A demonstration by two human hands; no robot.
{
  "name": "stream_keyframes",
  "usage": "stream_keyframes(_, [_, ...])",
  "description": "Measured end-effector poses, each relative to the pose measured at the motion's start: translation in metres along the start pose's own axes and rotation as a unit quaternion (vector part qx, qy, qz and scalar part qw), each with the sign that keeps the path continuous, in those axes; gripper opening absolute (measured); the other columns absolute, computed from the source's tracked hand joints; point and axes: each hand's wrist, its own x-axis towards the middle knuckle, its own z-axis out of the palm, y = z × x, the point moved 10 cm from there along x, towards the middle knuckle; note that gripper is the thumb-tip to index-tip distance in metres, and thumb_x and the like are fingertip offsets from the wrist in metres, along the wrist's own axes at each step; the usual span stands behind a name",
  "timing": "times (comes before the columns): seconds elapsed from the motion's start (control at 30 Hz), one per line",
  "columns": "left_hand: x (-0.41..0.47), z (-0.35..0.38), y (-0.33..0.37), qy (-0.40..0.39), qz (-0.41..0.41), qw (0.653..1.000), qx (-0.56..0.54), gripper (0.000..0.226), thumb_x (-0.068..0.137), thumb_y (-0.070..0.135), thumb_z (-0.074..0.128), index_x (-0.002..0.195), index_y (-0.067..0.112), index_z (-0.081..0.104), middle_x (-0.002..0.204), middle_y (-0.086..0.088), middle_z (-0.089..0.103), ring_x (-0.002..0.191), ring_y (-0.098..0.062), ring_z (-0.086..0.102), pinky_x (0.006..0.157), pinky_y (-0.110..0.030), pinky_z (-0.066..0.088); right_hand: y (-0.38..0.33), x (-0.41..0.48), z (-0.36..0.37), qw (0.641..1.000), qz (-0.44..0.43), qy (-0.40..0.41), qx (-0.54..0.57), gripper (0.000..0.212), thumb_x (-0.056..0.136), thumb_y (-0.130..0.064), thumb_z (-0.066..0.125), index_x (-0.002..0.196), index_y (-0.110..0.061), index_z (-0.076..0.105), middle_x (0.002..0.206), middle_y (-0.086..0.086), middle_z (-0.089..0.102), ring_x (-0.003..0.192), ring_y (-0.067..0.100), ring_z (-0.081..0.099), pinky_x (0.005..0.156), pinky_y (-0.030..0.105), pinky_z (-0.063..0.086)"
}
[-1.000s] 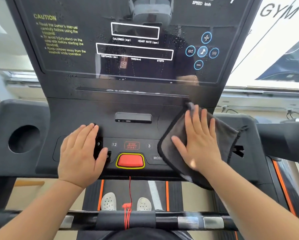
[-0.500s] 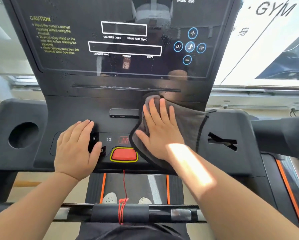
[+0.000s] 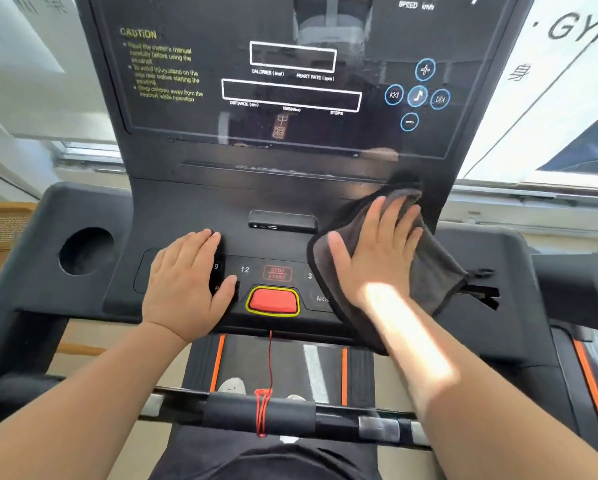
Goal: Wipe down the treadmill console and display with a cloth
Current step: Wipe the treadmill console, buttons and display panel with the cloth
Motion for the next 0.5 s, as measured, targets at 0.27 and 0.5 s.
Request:
stream_keyframes(0.27, [0.001,-0.002,0.002,-0.01,0.033,0.998,-0.043,0.08,0.081,0.06,0.052,0.145,0.011,0.049,0.145,-0.01,0.052,0.134,-0.035,0.048,0.11,-0.051,0.037,-0.064,-0.014,0.022,0.978,-0.199,-0.041,-0.054,0.082,0.097,-0.068,0.013,0.164,-0.024,0.0,0.172,-0.003,-0.01,0.158,0.026,-0.015,0.127,0.051,-0.009])
stream_keyframes(0.5, [0.013,-0.025,0.006,0.048,0.095,0.987,-0.12,0.079,0.077,0.056,0.06,0.142,0.011,0.054,0.15,-0.011,0.048,0.14,-0.036,0.044,0.114,-0.057,0.032,0.012,0.001,-0.001,0.998,0.035,0.033,-0.039,0.091,0.096,-0.069,0.011,0.163,-0.01,-0.004,0.172,0.016,-0.003,0.158,0.035,-0.01,0.128,0.052,-0.004])
